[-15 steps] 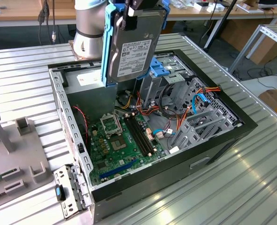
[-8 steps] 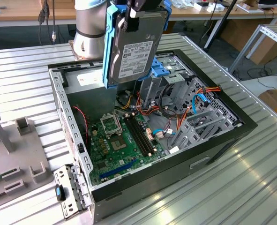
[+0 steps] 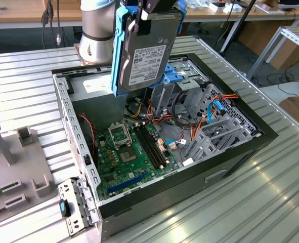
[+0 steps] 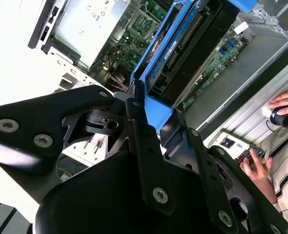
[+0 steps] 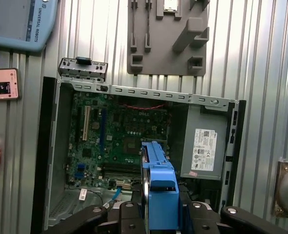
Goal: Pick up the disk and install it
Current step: 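Pick up the disk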
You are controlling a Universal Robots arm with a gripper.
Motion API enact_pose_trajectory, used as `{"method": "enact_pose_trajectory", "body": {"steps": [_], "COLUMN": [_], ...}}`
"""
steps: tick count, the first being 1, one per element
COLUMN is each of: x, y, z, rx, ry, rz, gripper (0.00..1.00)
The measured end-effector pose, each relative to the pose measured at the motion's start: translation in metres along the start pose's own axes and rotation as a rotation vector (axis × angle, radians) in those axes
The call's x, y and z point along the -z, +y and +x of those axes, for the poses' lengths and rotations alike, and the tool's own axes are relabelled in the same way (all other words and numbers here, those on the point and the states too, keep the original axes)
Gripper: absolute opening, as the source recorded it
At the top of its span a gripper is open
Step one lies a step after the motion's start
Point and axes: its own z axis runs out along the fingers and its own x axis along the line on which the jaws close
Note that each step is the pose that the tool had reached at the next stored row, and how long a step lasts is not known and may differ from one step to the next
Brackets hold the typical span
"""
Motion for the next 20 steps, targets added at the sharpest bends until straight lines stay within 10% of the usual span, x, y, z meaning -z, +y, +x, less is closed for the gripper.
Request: {"method": "enact_pose_trajectory", "body": {"steps": [20], "x": [0.0002], "y": [0.0], "z": [0.0041], "rx": [0.0], "ry": [-0.0001], "rz": [0.0], "gripper": [0.37]}}
